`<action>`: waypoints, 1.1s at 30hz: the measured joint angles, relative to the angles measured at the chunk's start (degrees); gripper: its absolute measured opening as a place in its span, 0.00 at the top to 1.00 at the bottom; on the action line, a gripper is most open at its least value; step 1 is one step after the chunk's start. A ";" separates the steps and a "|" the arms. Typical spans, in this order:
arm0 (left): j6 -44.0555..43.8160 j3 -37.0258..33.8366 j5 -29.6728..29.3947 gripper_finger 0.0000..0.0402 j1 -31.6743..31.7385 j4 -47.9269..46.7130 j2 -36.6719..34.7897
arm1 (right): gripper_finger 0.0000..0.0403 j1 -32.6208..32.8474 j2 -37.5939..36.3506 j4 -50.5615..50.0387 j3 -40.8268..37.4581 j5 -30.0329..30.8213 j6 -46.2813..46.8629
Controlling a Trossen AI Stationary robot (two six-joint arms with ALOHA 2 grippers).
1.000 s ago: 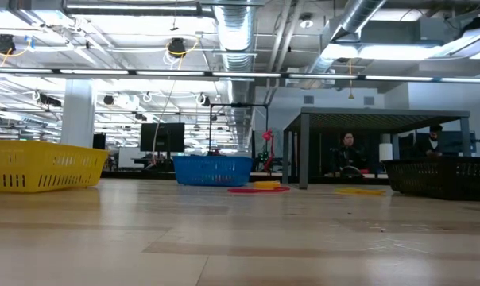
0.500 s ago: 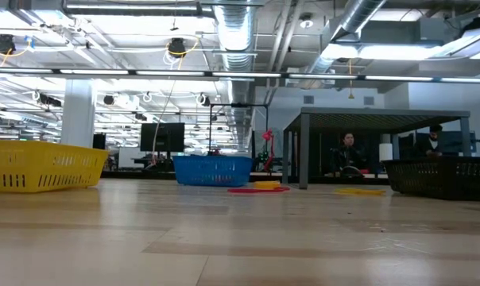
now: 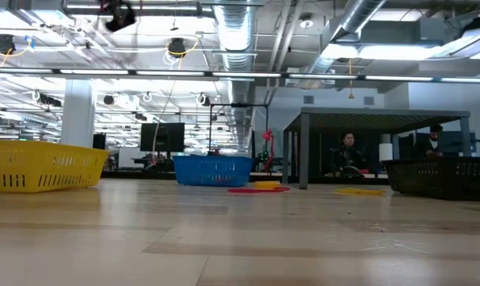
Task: Pick & Place Office Desk Supplies
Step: Put the red rubber band into the yellow bin
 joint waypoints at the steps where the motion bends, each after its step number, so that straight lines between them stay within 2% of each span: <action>1: -1.16 0.00 -1.07 1.00 0.00 -2.88 0.00 | 0.66 0.03 -0.31 -2.44 0.00 0.87 -0.93; 7: -10.34 0.00 -7.74 1.00 0.26 -21.42 0.67 | 0.74 0.62 -0.76 -9.30 0.00 2.12 -2.96; 10: -13.90 0.00 -9.27 1.00 0.26 -26.10 0.45 | 0.75 0.66 -0.76 -10.69 0.00 2.10 -3.12; 20: -15.53 -0.38 -9.44 1.00 0.26 -26.36 0.98 | 0.76 1.08 -0.73 -10.14 0.00 2.13 -3.08; 33: -20.27 -7.85 -6.50 1.00 -1.13 -26.63 0.72 | 0.76 4.33 -0.73 -10.14 0.00 2.10 -2.01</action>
